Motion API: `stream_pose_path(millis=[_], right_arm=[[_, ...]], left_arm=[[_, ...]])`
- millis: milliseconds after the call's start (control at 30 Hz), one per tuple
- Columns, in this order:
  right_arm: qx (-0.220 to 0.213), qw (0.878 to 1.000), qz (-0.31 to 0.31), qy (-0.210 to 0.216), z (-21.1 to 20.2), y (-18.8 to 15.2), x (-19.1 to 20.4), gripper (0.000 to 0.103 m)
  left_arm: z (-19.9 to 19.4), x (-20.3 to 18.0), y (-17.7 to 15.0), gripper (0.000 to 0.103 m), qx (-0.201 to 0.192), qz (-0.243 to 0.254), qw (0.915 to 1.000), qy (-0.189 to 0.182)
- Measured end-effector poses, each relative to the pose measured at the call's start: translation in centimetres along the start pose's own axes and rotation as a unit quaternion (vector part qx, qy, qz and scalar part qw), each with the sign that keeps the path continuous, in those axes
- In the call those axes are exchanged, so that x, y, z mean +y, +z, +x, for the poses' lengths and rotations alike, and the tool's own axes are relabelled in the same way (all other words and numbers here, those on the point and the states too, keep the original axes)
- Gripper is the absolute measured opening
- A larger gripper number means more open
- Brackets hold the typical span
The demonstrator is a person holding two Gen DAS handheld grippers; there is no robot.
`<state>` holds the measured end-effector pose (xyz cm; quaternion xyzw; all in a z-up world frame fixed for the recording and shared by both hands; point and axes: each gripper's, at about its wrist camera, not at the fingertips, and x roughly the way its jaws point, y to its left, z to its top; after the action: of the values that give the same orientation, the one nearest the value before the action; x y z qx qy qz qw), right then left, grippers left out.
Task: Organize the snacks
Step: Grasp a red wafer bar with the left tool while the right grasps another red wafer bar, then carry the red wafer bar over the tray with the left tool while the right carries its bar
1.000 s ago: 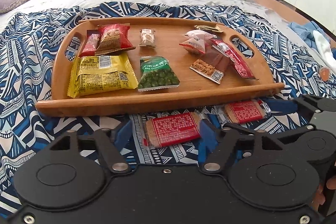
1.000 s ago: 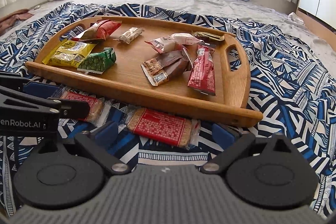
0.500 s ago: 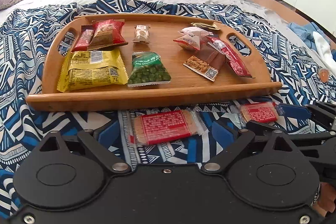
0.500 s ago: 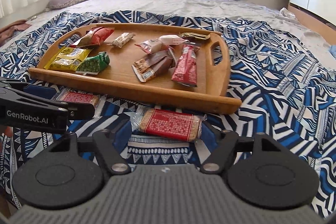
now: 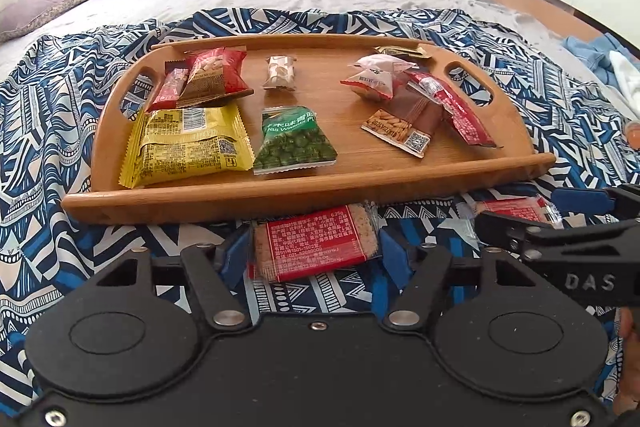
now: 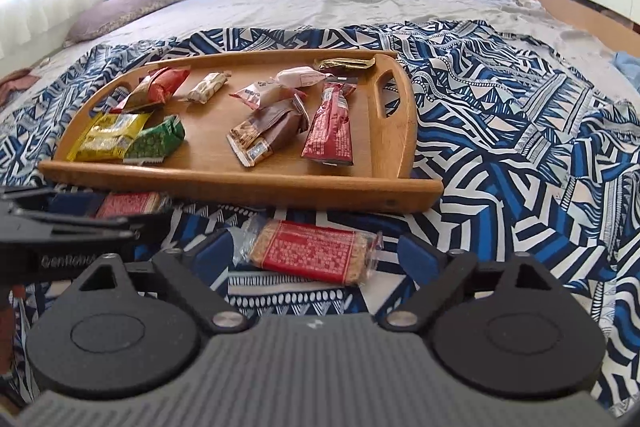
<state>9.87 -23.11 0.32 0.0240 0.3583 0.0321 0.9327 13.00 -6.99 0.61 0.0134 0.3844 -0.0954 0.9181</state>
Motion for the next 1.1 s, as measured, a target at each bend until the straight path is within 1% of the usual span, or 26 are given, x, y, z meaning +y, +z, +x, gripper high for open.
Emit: stream_pose_path(millis=[133, 200, 233, 267, 333, 433, 500, 667, 933, 1100], right_arm=[[0.015, 0.999, 0.0, -0.028, 1.1, 0.2, 0.6, 0.097], [0.018, 0.999, 0.004, -0.03, 1.4, 0.0, 0.6, 0.097], [0.018, 0.999, 0.005, -0.03, 1.4, -0.1, 0.7, 0.095], [0.016, 0.999, 0.005, -0.03, 1.4, -0.1, 0.7, 0.092], [0.01, 1.0, 0.002, -0.025, 1.1, -0.2, 1.0, 0.077], [0.002, 1.0, 0.0, -0.012, 0.6, -0.2, 1.0, 0.072], [0.002, 1.0, 0.004, -0.007, 0.5, -0.1, 0.9, 0.071], [-0.002, 1.0, 0.012, -0.01, 0.0, 0.2, 0.7, 0.071], [-0.027, 1.0, 0.009, -0.003, -1.6, 1.6, 0.9, 0.071], [-0.04, 0.999, 0.002, -0.005, -1.6, 3.1, 1.3, 0.071]], left_arm=[[-0.1, 0.2, -0.1, 0.065, -0.003, -0.004, 1.0, -0.003], [-0.2, 0.1, -0.2, 0.065, -0.005, -0.004, 1.0, -0.002], [-0.2, 0.1, -0.2, 0.065, -0.005, -0.003, 1.0, -0.002], [-0.2, 0.1, -0.2, 0.065, -0.005, -0.003, 1.0, -0.003], [-0.3, 0.1, -0.2, 0.065, -0.006, -0.002, 1.0, -0.003], [-0.5, 0.2, -0.2, 0.065, -0.005, -0.005, 1.0, -0.004], [-0.7, 0.3, -0.1, 0.065, -0.003, -0.009, 0.9999, -0.007], [-1.6, 0.6, 0.2, 0.065, -0.003, -0.011, 0.9998, -0.013], [-4.1, 1.2, 1.9, 0.065, -0.033, -0.013, 0.999, -0.027], [-4.4, 2.3, 3.5, 0.065, -0.052, -0.021, 0.9982, -0.021]])
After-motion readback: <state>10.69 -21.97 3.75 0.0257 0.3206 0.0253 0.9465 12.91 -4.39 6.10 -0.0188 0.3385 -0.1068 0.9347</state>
